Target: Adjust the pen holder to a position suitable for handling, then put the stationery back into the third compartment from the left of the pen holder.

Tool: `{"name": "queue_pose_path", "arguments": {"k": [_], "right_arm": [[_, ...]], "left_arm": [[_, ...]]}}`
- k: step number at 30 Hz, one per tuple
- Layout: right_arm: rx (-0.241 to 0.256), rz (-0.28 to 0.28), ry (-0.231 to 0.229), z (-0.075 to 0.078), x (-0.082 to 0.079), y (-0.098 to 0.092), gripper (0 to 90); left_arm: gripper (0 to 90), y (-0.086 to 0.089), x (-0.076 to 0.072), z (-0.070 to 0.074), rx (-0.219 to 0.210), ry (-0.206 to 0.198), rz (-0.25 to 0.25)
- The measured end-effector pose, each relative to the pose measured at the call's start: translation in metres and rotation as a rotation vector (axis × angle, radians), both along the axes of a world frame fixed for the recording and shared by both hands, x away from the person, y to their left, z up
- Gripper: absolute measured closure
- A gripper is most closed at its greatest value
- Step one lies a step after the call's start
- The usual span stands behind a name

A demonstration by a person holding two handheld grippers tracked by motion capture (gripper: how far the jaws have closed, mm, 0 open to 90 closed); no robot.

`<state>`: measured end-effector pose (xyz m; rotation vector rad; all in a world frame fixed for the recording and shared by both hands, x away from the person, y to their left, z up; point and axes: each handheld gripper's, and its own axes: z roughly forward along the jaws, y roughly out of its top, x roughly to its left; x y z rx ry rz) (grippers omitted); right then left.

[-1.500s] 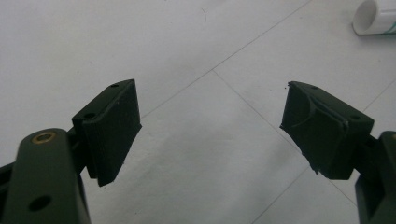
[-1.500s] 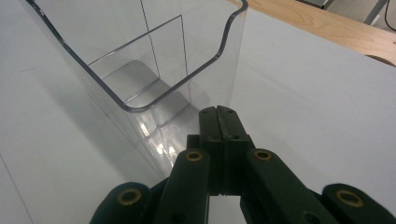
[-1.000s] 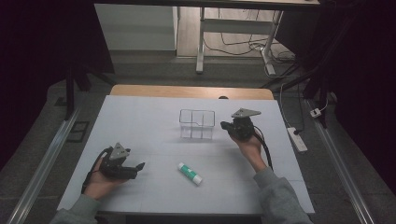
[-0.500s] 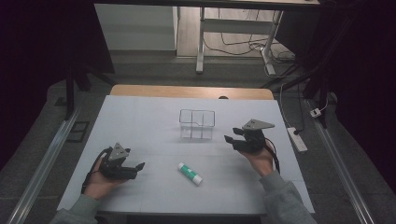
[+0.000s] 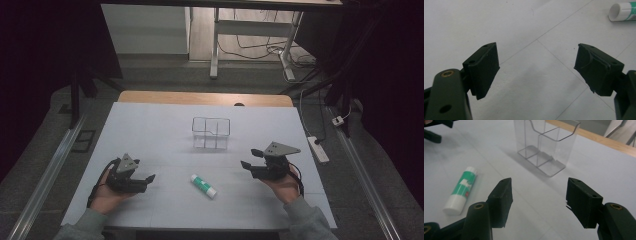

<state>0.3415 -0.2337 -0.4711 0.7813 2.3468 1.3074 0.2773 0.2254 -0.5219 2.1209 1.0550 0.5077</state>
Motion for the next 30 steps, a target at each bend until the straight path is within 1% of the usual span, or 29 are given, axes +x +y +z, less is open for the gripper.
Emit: {"name": "queue_pose_path", "arguments": {"k": [1, 2, 3, 5, 11, 13, 25, 30], "right_arm": [[-0.011, 0.01, -0.004, -0.001, -0.001, 0.0, 37.4], [-0.017, 0.023, 0.003, -0.002, -0.004, 0.002, 37.2], [-0.025, 0.024, 0.004, -0.002, -0.004, 0.003, 37.1], [-0.018, 0.032, 0.003, -0.002, -0.005, 0.004, 37.2], [-0.026, 0.056, 0.014, -0.001, -0.008, 0.011, 37.2], [-0.016, 0.068, 0.029, 0.0, -0.009, 0.013, 37.2], [-0.039, 0.08, 0.055, -0.004, -0.01, 0.017, 37.2], [-0.039, 0.082, 0.064, -0.006, -0.01, 0.017, 37.2]], "left_arm": [[19.5, 0.0, 0.0, 0.0, 0.001, -0.001, 0.001], [19.5, 0.0, 0.0, 0.0, 0.001, -0.002, 0.003], [19.6, 0.0, 0.0, 0.0, -0.001, -0.002, 0.003], [19.5, 0.0, 0.0, 0.0, 0.001, -0.001, 0.003], [19.5, 0.001, -0.001, 0.001, -0.004, -0.007, 0.005], [19.5, 0.001, -0.001, 0.001, -0.005, -0.006, 0.002], [19.6, 0.001, 0.0, 0.001, -0.009, -0.01, -0.009], [21.2, -0.001, -0.001, 0.002, -0.016, -0.019, -0.037]]}}
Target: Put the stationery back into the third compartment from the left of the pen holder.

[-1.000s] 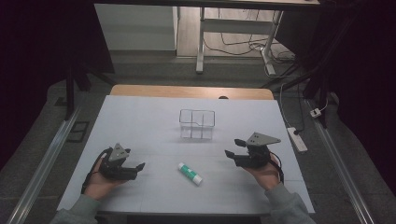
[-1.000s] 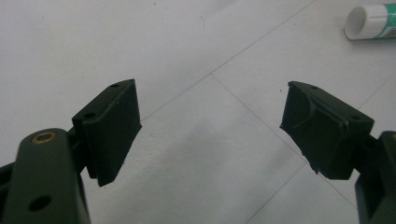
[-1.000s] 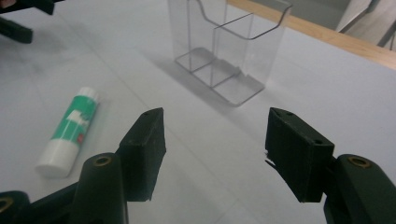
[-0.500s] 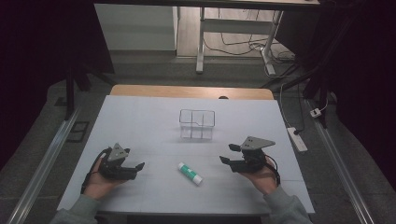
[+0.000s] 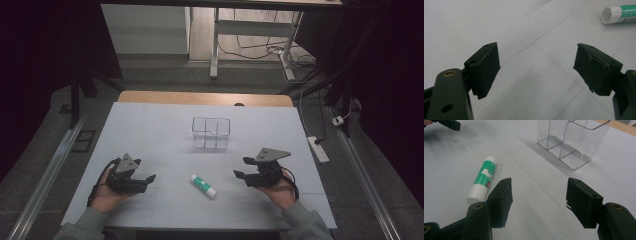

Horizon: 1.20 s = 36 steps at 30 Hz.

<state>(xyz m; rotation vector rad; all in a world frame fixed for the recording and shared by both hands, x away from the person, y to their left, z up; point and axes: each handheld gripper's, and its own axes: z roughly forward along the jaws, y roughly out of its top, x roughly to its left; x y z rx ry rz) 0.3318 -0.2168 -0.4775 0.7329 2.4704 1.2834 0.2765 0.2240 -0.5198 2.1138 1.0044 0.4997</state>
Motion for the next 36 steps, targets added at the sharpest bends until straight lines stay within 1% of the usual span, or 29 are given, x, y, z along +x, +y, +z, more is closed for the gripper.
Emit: {"name": "queue_pose_path", "arguments": {"k": [3, 5, 7, 8, 9, 11, 14, 17, 19, 22, 23, 24, 26, 27, 28, 29, 31, 32, 33, 36], "right_arm": [[0.011, -0.004, 0.004, 0.0, -0.001, 0.002, 37.3], [0.008, 0.005, 0.016, 0.001, -0.002, 0.006, 37.3], [-0.014, 0.024, 0.022, 0.001, -0.005, 0.011, 37.3], [-0.027, 0.036, 0.034, 0.002, -0.007, 0.016, 37.3], [-0.027, 0.036, 0.034, 0.002, -0.007, 0.016, 37.3], [-0.034, 0.047, 0.056, 0.002, -0.008, 0.022, 37.2], [-0.07, 0.066, 0.075, 0.002, -0.01, 0.03, 37.0], [-0.089, 0.085, 0.097, 0.0, -0.012, 0.039, 36.8], [-0.101, 0.094, 0.106, -0.001, -0.012, 0.046, 36.7], [-0.117, 0.11, 0.131, -0.002, -0.012, 0.056, 36.4], [-0.131, 0.124, 0.123, -0.003, -0.011, 0.059, 36.3], [-0.136, 0.123, 0.14, -0.003, -0.012, 0.064, 36.2], [-0.15, 0.147, 0.141, -0.005, -0.012, 0.073, 35.8], [-0.165, 0.156, 0.141, -0.006, -0.012, 0.077, 35.8], [-0.191, 0.169, 0.155, -0.01, -0.011, 0.085, 35.4], [-0.191, 0.169, 0.155, -0.01, -0.011, 0.085, 35.4], [-0.219, 0.173, 0.167, -0.014, -0.011, 0.092, 35.2], [-0.245, 0.178, 0.167, -0.015, -0.01, 0.095, 35.0], [-0.249, 0.18, 0.174, -0.018, -0.01, 0.098, 34.8], [-0.287, 0.188, 0.183, -0.023, -0.011, 0.106, 34.8]], "left_arm": [[21.3, -0.001, 0.0, 0.0, 0.005, 0.002, -0.006], [21.3, -0.001, 0.0, 0.0, 0.013, 0.003, -0.01], [21.3, -0.001, 0.0, 0.0, 0.009, 0.002, -0.008], [21.3, -0.001, 0.0, 0.0, 0.006, 0.001, -0.006], [21.3, -0.001, 0.0, 0.0, 0.006, 0.002, -0.005], [21.3, -0.001, 0.0, 0.0, 0.006, 0.003, -0.006], [21.2, -0.001, 0.0, -0.001, 0.012, 0.006, -0.008], [21.1, -0.001, 0.0, -0.001, 0.027, 0.007, -0.01], [21.0, -0.001, 0.001, -0.001, 0.03, 0.008, -0.01], [21.0, -0.001, 0.001, -0.002, 0.031, 0.007, -0.01], [21.0, -0.001, 0.001, -0.002, 0.033, 0.008, -0.011], [21.0, -0.001, 0.001, -0.002, 0.035, 0.008, -0.012], [21.0, -0.001, 0.001, -0.002, 0.037, 0.009, -0.013], [21.0, -0.002, 0.001, -0.002, 0.038, 0.01, -0.013], [21.0, -0.002, 0.001, -0.002, 0.036, 0.009, -0.013], [21.0, -0.002, 0.001, -0.002, 0.039, 0.01, -0.014], [20.9, -0.002, 0.001, -0.002, 0.041, 0.012, -0.015], [20.8, -0.002, 0.001, -0.003, 0.043, 0.011, -0.014], [20.9, -0.002, 0.001, -0.003, 0.045, 0.012, -0.014], [20.8, -0.002, 0.001, -0.004, 0.049, 0.013, -0.014]]}}
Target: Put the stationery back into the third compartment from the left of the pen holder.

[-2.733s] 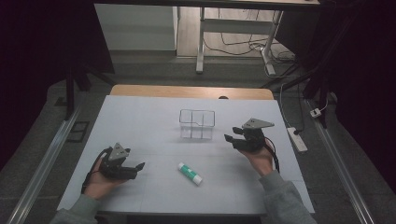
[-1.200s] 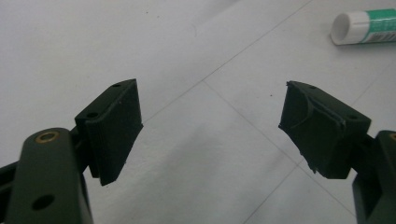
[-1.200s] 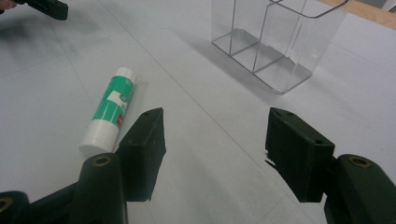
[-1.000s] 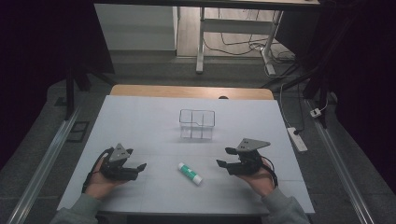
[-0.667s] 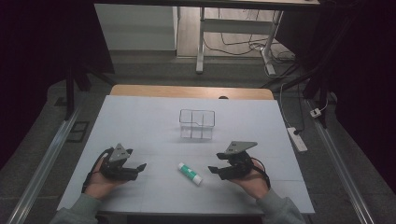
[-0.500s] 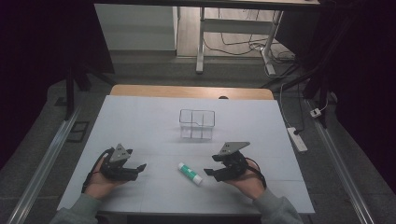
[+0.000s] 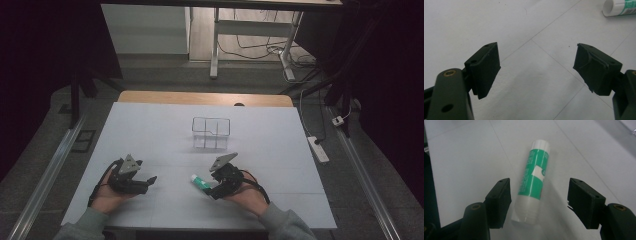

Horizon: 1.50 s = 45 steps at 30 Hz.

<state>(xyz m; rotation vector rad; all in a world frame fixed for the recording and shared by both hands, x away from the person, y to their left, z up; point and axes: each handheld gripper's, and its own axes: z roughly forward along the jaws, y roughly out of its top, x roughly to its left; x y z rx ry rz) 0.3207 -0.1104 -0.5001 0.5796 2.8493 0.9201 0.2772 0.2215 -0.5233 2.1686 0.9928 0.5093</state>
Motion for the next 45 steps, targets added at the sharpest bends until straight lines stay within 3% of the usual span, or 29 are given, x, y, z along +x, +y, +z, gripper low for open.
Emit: {"name": "queue_pose_path", "arguments": {"k": [13, 16, 19, 24, 30, 36, 41, 45], "right_arm": [[-0.122, -0.015, 0.002, -0.012, -0.005, 0.016, 48.1], [-0.117, -0.039, 0.007, -0.011, -0.005, 0.017, 63.1], [-0.122, -0.072, 0.023, -0.011, -0.004, 0.017, 64.3], [-0.114, -0.057, 0.007, -0.01, -0.004, 0.016, 64.8], [-0.097, 0.02, 0.01, 0.001, -0.001, 0.012, 64.9], [-0.087, 0.069, 0.017, 0.01, 0.006, 0.007, 64.8], [-0.084, 0.079, 0.02, 0.011, 0.007, 0.006, 64.8], [-0.057, 0.079, 0.056, 0.014, 0.011, 0.008, 64.8]], "left_arm": [[20.8, 0.001, 0.0, -0.001, 0.004, 0.0, -0.003], [20.8, 0.001, 0.0, -0.001, 0.004, -0.001, -0.004], [20.8, 0.0, -0.001, -0.001, 0.005, -0.003, -0.005], [21.0, -0.001, -0.003, 0.002, 0.007, -0.027, -0.014], [24.1, -0.011, -0.008, 0.012, 0.03, -0.079, -0.07], [24.8, -0.041, -0.012, 0.032, 0.07, -0.137, -0.163], [25.8, -0.065, -0.014, 0.043, 0.11, -0.174, -0.237], [26.5, -0.082, -0.013, 0.047, 0.164, -0.199, -0.28]]}}
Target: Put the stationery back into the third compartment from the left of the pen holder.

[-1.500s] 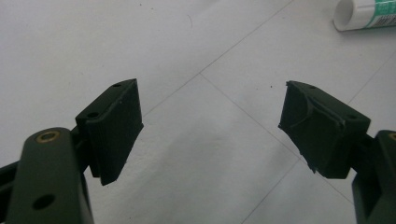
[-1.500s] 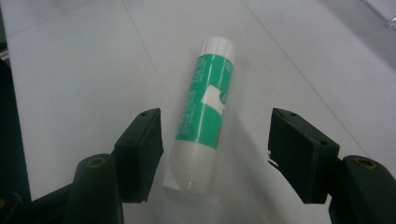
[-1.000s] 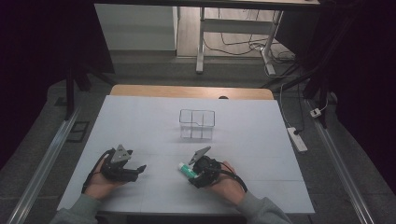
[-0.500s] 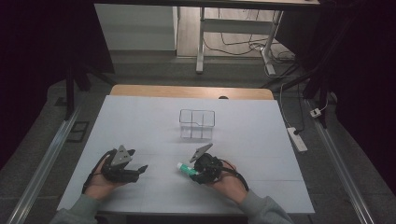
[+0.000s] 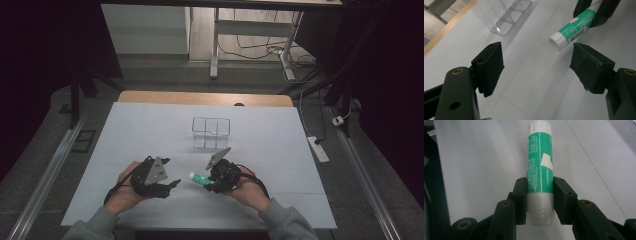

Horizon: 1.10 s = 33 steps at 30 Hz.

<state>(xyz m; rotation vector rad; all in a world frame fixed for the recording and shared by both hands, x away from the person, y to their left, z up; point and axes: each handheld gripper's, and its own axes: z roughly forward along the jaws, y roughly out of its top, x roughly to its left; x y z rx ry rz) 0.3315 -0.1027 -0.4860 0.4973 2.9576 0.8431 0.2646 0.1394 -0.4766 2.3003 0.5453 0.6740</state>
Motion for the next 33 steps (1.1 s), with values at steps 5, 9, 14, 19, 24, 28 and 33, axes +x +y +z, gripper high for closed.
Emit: {"name": "queue_pose_path", "arguments": {"k": [5, 9, 14, 19, 24, 28, 33], "right_arm": [[0.033, 0.017, 0.059, 0.002, 0.007, 0.0, 64.8], [0.035, 0.021, 0.073, 0.002, 0.009, 0.001, 64.8], [0.063, 0.02, 0.101, 0.002, 0.01, 0.003, 64.7], [0.092, 0.009, 0.141, 0.005, 0.012, 0.003, 64.7], [0.13, 0.004, 0.205, 0.006, 0.013, 0.006, 64.7], [0.163, 0.018, 0.217, 0.006, 0.015, 0.006, 64.6], [0.199, 0.003, 0.235, 0.009, 0.017, 0.004, 64.6]], "left_arm": [[25.8, -0.016, 0.003, -0.002, 0.055, -0.014, -0.039], [26.0, -0.023, 0.005, -0.004, 0.074, -0.013, -0.058], [26.7, -0.032, 0.006, -0.008, 0.107, -0.012, -0.086], [26.6, -0.037, 0.008, -0.011, 0.13, -0.011, -0.098], [32.2, -0.044, 0.007, -0.015, 0.172, -0.028, -0.124], [45.3, -0.047, 0.004, -0.02, 0.246, -0.053, -0.143], [57.5, -0.047, 0.004, -0.02, 0.305, -0.045, -0.206]]}}
